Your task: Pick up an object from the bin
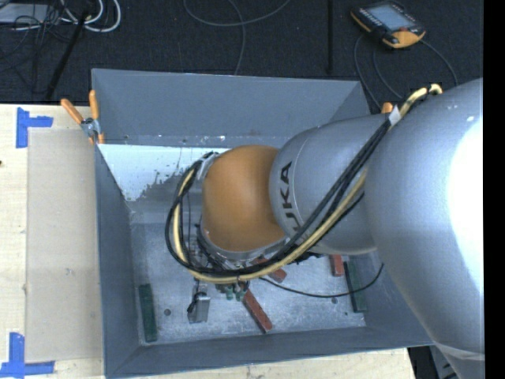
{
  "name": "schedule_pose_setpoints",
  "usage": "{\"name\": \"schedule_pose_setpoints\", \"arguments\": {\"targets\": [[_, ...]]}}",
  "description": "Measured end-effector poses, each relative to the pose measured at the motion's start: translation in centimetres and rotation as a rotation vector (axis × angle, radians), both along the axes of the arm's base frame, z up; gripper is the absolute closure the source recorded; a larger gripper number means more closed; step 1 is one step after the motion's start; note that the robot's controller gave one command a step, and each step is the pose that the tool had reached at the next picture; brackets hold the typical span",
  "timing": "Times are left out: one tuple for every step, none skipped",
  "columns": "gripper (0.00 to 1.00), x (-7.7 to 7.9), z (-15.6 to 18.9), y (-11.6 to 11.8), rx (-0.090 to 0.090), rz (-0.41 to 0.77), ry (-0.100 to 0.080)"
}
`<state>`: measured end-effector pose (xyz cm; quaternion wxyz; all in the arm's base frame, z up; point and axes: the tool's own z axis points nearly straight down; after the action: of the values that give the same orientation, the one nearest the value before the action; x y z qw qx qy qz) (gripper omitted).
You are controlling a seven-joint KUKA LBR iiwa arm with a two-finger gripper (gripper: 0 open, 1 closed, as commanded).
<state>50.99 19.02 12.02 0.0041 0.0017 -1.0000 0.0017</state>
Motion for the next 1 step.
{"name": "schedule_pose_setpoints", "arguments": {"targets": [[0.0,1.99,1.96,-0.5,0.006,0.098,-0.016]]}}
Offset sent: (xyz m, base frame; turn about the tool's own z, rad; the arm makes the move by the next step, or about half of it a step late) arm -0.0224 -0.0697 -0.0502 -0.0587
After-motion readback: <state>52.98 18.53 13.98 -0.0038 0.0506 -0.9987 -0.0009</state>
